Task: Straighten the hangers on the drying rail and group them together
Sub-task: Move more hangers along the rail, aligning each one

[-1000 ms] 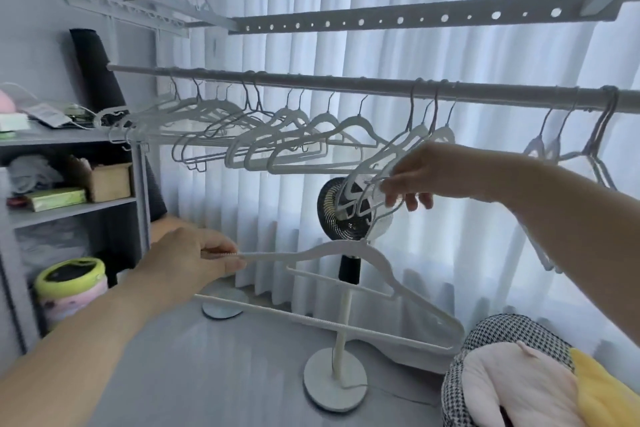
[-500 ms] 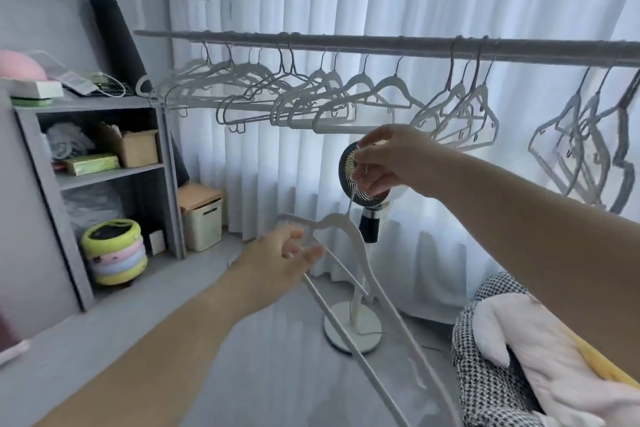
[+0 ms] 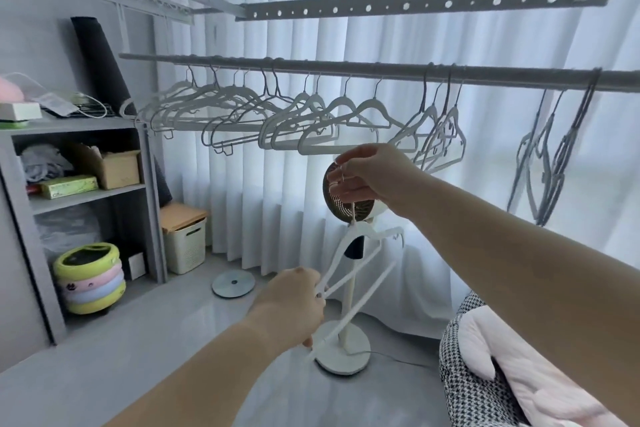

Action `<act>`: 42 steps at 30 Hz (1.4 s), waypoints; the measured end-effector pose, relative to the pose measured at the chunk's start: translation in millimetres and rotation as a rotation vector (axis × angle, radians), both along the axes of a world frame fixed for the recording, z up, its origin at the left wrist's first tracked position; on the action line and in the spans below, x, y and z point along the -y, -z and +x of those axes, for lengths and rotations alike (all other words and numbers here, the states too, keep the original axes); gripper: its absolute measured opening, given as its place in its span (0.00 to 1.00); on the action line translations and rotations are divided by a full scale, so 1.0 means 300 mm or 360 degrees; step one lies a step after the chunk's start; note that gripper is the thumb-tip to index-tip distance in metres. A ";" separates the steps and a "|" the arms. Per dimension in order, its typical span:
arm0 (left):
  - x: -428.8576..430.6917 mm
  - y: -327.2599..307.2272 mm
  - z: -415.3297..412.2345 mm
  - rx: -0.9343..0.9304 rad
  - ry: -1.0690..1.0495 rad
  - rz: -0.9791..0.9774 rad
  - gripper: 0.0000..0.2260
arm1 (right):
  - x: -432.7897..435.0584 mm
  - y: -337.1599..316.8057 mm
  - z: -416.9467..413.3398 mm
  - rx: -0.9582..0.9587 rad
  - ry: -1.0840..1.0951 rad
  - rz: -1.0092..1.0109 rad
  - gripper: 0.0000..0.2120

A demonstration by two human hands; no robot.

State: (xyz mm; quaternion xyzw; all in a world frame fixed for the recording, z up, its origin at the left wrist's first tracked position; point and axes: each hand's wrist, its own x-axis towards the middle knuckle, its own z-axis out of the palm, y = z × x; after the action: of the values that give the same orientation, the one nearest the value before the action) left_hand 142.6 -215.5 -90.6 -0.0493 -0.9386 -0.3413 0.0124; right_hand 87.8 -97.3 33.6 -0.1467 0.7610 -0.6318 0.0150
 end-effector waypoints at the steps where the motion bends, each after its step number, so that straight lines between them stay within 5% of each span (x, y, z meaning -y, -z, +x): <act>1: -0.001 -0.002 -0.010 0.0011 0.0032 0.0034 0.09 | -0.016 -0.003 -0.006 0.0002 0.0011 0.0013 0.09; 7: -0.046 -0.037 -0.092 0.0069 0.0104 0.0142 0.11 | -0.170 -0.013 -0.081 -0.0079 0.0215 0.0200 0.07; 15: -0.250 -0.127 -0.219 0.0138 0.0261 0.0101 0.12 | -0.512 -0.110 -0.275 -0.0841 0.0841 0.1359 0.10; 19: -0.377 -0.201 -0.299 0.0061 0.0232 0.0099 0.12 | -0.694 -0.171 -0.358 -0.0953 0.1020 0.1775 0.12; 24: -0.498 -0.266 -0.391 -0.0030 0.0140 0.0128 0.12 | -0.844 -0.184 -0.437 -0.0834 0.0841 0.2204 0.12; 30: -0.607 -0.366 -0.494 -0.0198 0.0068 0.0160 0.15 | -0.939 -0.227 -0.514 -0.1179 0.0772 0.2277 0.13; 36: -0.658 -0.480 -0.563 -0.0323 0.0080 0.0206 0.14 | -1.015 -0.328 -0.596 -0.1639 0.1182 0.2061 0.16; 42: -0.712 -0.574 -0.644 -0.0471 0.0086 0.0197 0.13 | -1.060 -0.393 -0.648 -0.1380 0.1334 0.2045 0.22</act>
State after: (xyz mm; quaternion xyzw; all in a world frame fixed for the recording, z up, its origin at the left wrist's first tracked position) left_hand -50.7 -1.7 81.7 -0.1236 -0.9020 -0.3876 0.1444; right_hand -106.7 220.7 151.6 -0.0455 0.8991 0.0761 -0.4288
